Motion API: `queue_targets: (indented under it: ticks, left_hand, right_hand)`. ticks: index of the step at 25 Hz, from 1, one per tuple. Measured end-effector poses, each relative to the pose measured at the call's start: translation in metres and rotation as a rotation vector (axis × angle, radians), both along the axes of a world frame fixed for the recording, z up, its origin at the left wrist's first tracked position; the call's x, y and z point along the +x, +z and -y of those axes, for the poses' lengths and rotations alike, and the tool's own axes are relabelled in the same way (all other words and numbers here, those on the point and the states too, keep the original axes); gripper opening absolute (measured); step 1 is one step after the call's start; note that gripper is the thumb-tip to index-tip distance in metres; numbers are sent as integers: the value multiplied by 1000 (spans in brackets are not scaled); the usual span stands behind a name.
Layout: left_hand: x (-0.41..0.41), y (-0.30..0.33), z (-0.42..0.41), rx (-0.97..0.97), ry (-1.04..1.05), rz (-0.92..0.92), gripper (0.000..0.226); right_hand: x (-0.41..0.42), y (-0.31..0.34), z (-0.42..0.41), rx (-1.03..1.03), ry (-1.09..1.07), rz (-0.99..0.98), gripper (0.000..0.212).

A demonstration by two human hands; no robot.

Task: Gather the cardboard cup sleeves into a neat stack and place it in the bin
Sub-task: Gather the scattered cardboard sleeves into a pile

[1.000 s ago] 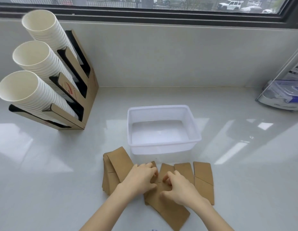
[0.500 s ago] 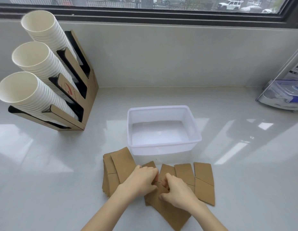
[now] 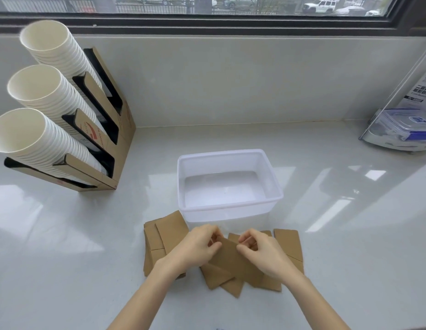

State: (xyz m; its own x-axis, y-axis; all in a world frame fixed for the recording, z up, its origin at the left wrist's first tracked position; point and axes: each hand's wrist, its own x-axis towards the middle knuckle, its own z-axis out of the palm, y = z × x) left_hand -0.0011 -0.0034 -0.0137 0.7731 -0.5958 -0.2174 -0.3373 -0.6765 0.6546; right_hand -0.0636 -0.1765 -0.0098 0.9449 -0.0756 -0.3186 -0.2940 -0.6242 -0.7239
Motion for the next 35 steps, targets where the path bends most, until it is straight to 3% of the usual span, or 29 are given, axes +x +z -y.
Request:
queue_targets:
  ticks: [4,7,10,14,22,26,29,35]
  left_hand:
    - [2,3,-6,-41,84,-4,10]
    - [1,4,-10,-70,133,-19,4]
    - [1,4,-12,-86,149,-40,5]
    - [1,3,-12,-94,153,-45,5]
    - [0,2,-11,-159,197,-69,8]
    - [0,5,-13,-193,230,-70,7]
    - [-2,7,-14,-230,279,-79,9]
    - [-8,20,-18,-448,434,-367,13]
  right_hand:
    - [-4,-1,20,14,-207,40,10]
    - [-10,-6,35,-315,-357,-5,28]
    - [-14,-12,44,-540,-393,-215,55]
    - [-14,-18,43,-496,-417,-327,61]
    - [-9,-17,38,-401,-465,-186,71]
    - [-6,-5,34,-221,-398,27,74]
    - [-7,7,24,-72,-208,187,71]
    - [3,10,-5,-100,246,317,66]
